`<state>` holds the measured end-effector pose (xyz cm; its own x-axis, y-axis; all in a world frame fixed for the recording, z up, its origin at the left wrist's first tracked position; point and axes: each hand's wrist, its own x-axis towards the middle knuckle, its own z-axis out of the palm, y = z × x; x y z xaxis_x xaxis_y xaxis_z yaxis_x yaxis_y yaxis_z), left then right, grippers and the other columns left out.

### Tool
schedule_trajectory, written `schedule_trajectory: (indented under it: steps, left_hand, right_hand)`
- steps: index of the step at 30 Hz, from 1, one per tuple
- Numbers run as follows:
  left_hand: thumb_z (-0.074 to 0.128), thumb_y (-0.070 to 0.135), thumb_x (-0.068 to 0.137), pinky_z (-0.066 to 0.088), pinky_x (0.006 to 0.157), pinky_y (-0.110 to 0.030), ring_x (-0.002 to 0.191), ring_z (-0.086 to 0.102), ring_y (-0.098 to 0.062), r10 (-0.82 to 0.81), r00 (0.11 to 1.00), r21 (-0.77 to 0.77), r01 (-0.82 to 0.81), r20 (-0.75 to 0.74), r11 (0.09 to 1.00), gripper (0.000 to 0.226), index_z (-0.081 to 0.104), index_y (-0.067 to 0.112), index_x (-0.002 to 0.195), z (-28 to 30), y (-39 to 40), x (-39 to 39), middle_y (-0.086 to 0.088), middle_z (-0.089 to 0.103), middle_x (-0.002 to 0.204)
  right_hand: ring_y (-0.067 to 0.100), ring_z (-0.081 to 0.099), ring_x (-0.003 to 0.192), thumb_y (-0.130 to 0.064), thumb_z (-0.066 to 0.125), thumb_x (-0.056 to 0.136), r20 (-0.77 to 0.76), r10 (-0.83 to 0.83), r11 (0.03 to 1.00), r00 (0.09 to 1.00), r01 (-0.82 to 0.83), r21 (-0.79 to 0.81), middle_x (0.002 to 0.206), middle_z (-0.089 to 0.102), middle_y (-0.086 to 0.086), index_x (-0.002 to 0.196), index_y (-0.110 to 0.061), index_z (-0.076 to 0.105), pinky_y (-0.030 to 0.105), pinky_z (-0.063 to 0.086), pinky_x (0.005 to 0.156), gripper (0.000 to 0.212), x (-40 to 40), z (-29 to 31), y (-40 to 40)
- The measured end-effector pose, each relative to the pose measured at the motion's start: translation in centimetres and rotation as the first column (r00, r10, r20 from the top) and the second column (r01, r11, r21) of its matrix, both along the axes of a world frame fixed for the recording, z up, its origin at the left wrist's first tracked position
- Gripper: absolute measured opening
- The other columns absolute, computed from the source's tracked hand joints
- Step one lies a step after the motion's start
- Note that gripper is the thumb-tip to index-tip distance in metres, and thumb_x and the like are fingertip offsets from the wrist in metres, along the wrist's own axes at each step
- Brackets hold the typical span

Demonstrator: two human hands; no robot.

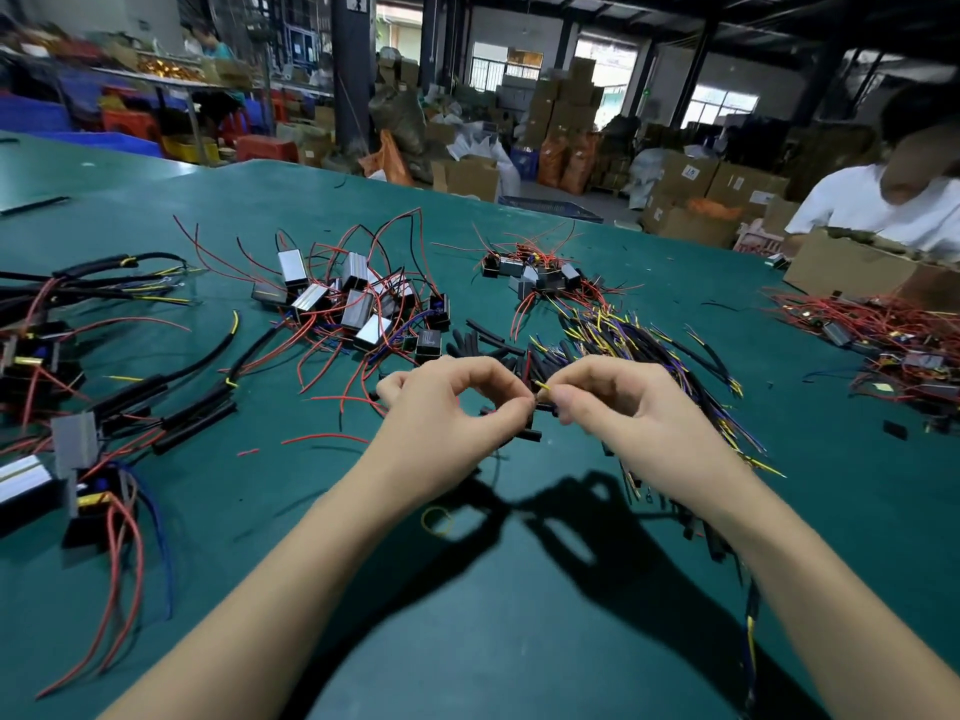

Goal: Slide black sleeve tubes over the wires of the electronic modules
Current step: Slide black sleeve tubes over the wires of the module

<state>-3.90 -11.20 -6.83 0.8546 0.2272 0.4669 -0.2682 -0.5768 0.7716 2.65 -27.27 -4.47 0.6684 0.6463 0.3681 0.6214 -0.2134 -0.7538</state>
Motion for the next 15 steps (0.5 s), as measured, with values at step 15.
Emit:
schedule_trajectory:
  steps: [15]
  left_hand:
    - [0.066,0.022,0.08,0.021,0.087,-0.039,0.089,0.056,-0.012,0.061,0.925,0.357,-0.205,0.374,0.911,0.005,0.064,0.021,0.075,-1.6,-1.3,-0.1,0.015,0.058,0.074]
  right_hand:
    - [-0.004,0.039,0.045,-0.02,0.061,0.091,-0.241,-0.019,0.994,0.97,-0.006,-0.105,0.052,0.051,-0.015,0.076,-0.018,0.069,0.005,0.029,0.046,0.016,0.2,0.8,-0.4]
